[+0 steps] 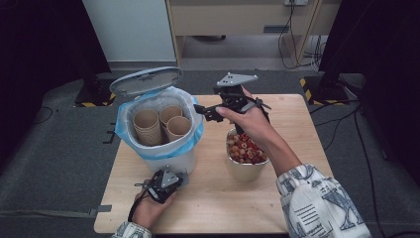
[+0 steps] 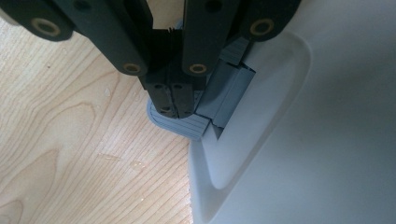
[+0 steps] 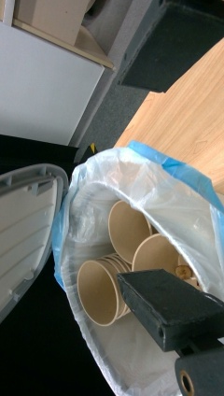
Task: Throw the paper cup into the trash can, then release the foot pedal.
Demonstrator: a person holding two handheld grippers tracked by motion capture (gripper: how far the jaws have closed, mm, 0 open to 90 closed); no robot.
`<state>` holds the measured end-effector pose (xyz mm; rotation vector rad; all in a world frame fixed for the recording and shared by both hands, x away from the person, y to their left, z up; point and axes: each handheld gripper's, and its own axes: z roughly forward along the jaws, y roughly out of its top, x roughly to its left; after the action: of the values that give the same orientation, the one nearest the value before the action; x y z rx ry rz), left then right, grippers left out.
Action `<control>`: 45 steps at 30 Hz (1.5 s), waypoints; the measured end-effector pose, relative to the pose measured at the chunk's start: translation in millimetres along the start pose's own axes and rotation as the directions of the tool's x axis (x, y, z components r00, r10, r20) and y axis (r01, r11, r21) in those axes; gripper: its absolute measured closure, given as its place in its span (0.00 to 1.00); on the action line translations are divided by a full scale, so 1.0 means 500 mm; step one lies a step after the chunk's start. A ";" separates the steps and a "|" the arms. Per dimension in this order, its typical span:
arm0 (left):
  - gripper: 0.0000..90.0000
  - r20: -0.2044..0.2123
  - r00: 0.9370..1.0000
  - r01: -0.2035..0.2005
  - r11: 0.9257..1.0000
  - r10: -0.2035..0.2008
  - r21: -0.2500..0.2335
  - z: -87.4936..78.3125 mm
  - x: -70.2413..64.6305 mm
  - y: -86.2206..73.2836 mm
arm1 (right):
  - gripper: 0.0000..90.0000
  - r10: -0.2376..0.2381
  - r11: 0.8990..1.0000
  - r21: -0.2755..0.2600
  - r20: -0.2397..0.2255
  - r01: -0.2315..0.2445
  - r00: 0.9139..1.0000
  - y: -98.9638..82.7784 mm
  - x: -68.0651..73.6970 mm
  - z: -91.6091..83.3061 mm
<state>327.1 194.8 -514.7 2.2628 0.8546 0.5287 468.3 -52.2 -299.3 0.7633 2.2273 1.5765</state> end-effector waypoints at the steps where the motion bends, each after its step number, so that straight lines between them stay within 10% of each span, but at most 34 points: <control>1: 1.00 0.000 1.000 0.000 1.000 0.000 0.000 0.000 0.000 0.000 | 0.07 0.001 1.000 0.000 0.001 -0.001 1.000 0.000 -0.002 -0.001; 25: 1.00 0.000 1.000 0.000 1.000 0.000 0.000 0.000 0.000 0.000 | 0.07 0.049 0.999 -0.002 0.125 -0.049 0.991 -0.022 -0.069 -0.058; 45: 1.00 -0.001 1.000 0.003 1.000 -0.003 -0.001 0.000 0.000 0.000 | 0.08 0.099 0.995 0.005 0.256 -0.104 0.962 -0.063 -0.139 -0.139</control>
<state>327.0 194.7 -514.8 2.2599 0.8577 0.5292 480.1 -154.2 -308.2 1.0382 2.0480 1.4119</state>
